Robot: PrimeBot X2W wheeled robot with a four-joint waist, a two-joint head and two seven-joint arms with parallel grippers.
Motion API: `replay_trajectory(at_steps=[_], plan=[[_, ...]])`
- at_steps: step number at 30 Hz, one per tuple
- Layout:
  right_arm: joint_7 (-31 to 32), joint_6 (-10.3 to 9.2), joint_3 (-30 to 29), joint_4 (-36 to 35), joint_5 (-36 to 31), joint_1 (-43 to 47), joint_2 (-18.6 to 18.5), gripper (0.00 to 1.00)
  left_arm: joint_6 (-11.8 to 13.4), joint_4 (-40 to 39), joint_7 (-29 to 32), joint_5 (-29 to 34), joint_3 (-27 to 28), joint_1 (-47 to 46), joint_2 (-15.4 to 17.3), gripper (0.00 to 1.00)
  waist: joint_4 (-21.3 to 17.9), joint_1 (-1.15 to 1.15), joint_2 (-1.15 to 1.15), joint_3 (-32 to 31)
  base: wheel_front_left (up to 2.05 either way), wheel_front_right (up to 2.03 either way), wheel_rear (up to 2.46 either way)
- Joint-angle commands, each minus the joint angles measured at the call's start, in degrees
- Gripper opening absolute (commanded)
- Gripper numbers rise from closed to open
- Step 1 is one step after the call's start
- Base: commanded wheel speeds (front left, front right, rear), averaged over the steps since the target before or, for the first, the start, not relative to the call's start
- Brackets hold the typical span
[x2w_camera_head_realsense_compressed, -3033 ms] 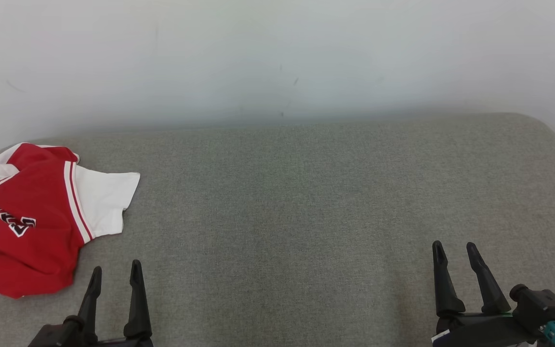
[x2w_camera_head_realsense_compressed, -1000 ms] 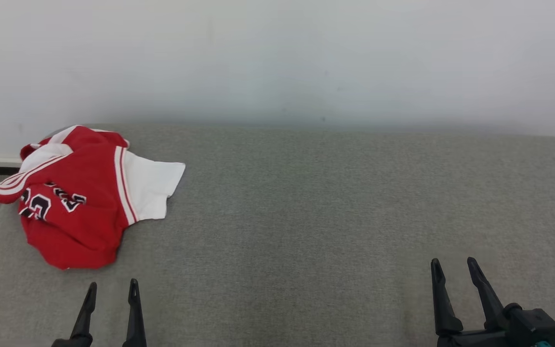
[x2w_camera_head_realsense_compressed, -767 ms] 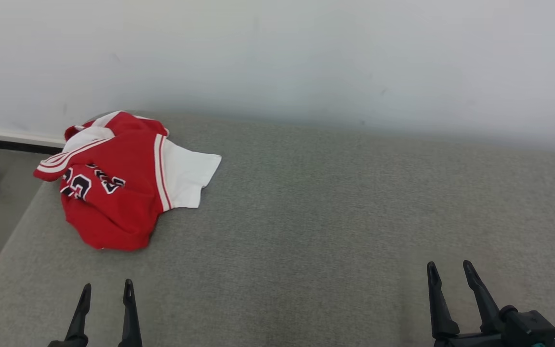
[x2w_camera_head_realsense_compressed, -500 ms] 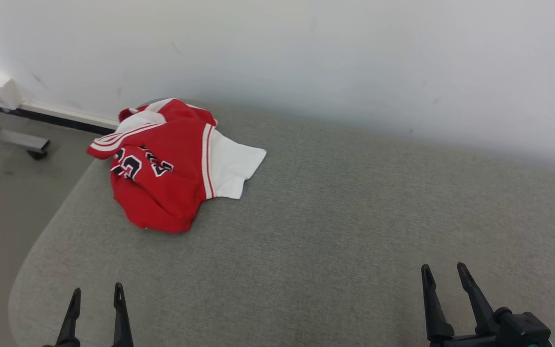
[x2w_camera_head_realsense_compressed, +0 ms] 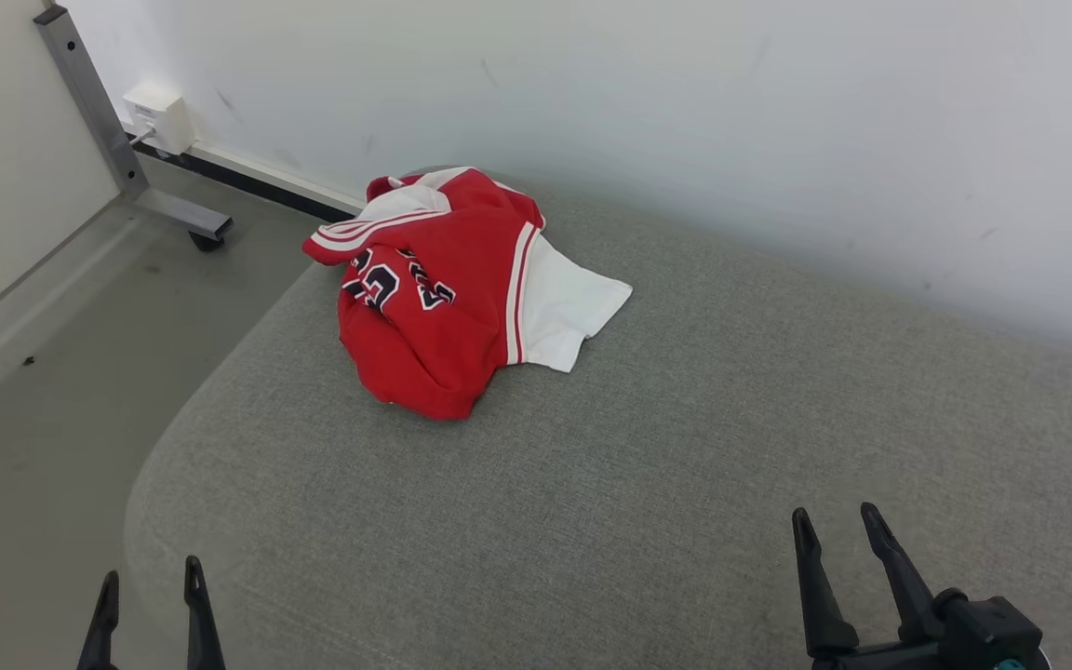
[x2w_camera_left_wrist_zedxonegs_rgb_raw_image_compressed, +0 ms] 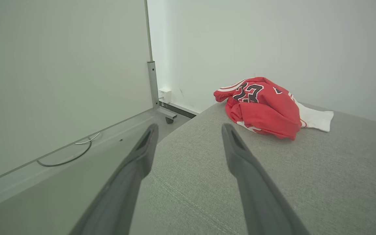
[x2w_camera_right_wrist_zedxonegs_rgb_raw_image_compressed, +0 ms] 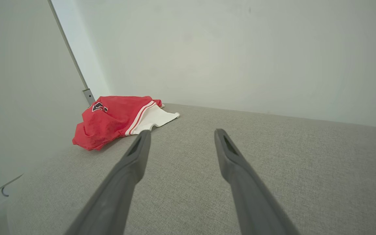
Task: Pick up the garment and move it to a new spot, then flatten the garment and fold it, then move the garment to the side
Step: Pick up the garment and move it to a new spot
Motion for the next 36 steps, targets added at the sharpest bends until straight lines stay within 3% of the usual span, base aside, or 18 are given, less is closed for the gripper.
replay_trajectory(at_steps=[1,6,10,16,22,30,36], plan=[[0.0,-0.12,0.1,0.3,-0.3,0.0,-0.2,1.0,0.3,-0.4,-0.2,-0.1,0.3,1.0,0.1,1.0,0.4,0.0,0.0,0.3,0.0,0.0,0.0],[0.0,-0.12,-0.1,0.1,-0.3,-0.3,-0.9,1.0,0.6,0.0,-0.2,-1.1,1.1,0.1,-0.4,1.0,-0.2,0.0,0.0,0.7,0.0,0.0,0.0],[0.0,-0.12,-0.3,-0.5,-0.9,-1.6,-1.8,1.0,0.0,0.9,-0.2,-2.2,1.6,-3.1,0.4,1.0,-3.1,0.0,0.0,2.5,0.0,0.0,0.0],[0.0,-0.12,-2.4,-2.3,-1.3,-4.6,-4.7,1.0,-1.4,0.5,1.8,-2.5,2.0,-14.6,4.5,1.0,-10.0,0.0,0.0,8.2,0.0,0.0,0.0],[0.0,-0.12,-6.9,-5.6,-0.4,-8.9,-8.2,1.0,-2.0,1.1,7.1,-4.6,4.6,-31.7,10.4,1.0,-19.3,0.0,0.0,19.2,0.0,0.0,0.0],[0.0,-0.12,-11.0,-8.0,0.4,-11.9,-9.0,1.0,-2.5,4.1,14.1,-4.4,4.4,-45.3,16.1,1.0,-26.9,0.0,0.0,28.2,0.0,0.0,0.0],[0.0,-0.12,-12.6,-8.9,0.5,-13.5,-8.5,1.0,-2.4,13.1,18.4,-5.0,4.9,-51.7,19.4,1.0,-30.6,0.0,0.0,31.0,0.0,0.0,0.0]])
